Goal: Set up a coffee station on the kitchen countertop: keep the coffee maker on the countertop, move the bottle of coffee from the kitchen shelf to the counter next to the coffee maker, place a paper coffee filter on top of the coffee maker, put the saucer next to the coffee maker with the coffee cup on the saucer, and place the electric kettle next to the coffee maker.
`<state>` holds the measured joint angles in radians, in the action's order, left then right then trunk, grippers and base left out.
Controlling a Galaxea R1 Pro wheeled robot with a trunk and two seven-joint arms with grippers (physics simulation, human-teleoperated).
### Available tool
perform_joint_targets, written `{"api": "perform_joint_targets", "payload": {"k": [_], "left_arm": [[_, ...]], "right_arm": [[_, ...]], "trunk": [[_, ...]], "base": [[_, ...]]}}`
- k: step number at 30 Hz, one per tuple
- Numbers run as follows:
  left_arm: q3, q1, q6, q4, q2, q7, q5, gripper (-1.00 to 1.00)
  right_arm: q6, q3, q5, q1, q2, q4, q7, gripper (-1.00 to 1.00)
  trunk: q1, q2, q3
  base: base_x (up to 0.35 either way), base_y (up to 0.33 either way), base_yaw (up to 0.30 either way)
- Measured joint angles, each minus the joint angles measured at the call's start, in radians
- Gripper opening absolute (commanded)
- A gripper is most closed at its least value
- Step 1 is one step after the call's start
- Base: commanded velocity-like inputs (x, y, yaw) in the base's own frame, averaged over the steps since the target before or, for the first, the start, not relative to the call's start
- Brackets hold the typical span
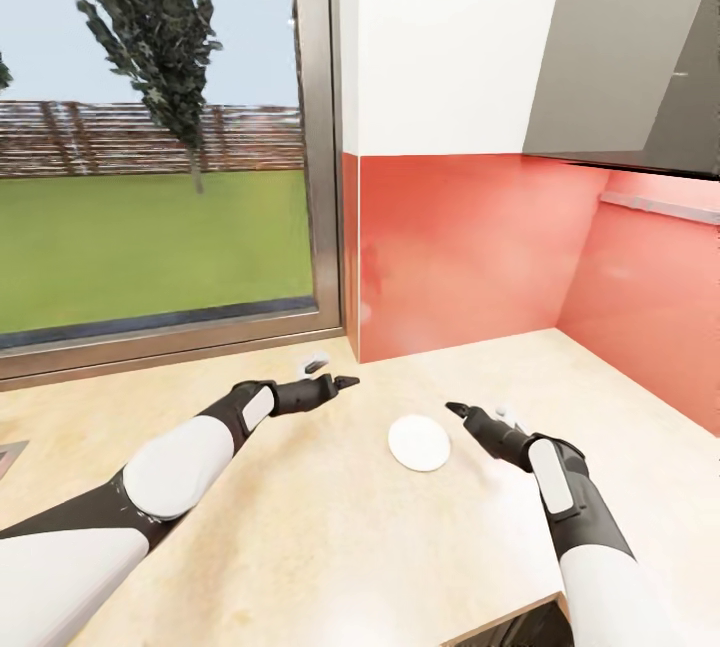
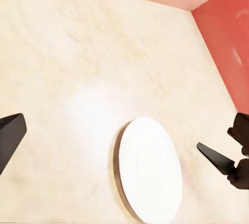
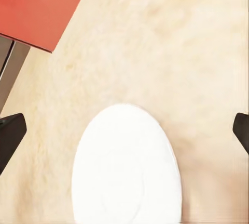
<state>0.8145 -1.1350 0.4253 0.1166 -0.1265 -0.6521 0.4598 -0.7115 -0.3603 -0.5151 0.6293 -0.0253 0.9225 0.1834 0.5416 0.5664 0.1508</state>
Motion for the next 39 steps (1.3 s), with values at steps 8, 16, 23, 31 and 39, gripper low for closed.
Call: {"api": "perform_joint_targets", "payload": {"k": [8, 16, 23, 31, 39], "left_arm": [[0.001, 0.008, -0.001, 0.000, 0.001, 0.000, 0.000, 1.00], [-0.001, 0.014, -0.001, 0.001, 0.007, -0.001, -0.001, 1.00], [0.000, 0.022, -0.001, 0.003, 0.008, -0.002, -0.002, 1.00], [0.000, 0.023, -0.001, 0.003, 0.009, -0.002, -0.002, 1.00], [-0.001, 0.023, -0.003, 0.003, 0.008, -0.002, -0.002, 1.00]], "right_arm": [[0.000, 0.001, -0.002, 0.000, -0.004, -0.007, 0.000, 1.00], [0.000, 0.002, -0.008, 0.000, -0.007, -0.007, 0.002, 1.00], [0.000, 0.001, -0.004, 0.000, -0.005, -0.009, 0.005, 1.00], [0.000, 0.002, -0.006, 0.000, -0.006, -0.008, 0.004, 1.00], [0.000, 0.002, -0.008, 0.000, -0.006, -0.007, 0.003, 1.00]], "trunk": [[0.000, 0.000, -0.001], [0.000, 0.000, -0.002], [0.000, 0.000, -0.002], [0.000, 0.000, -0.002], [0.000, 0.000, -0.002]], "base": [[0.000, 0.000, -0.094], [0.000, 0.000, -0.113], [0.042, 0.000, 0.000], [0.067, 0.000, 0.000], [0.085, -0.092, -0.035]]}}
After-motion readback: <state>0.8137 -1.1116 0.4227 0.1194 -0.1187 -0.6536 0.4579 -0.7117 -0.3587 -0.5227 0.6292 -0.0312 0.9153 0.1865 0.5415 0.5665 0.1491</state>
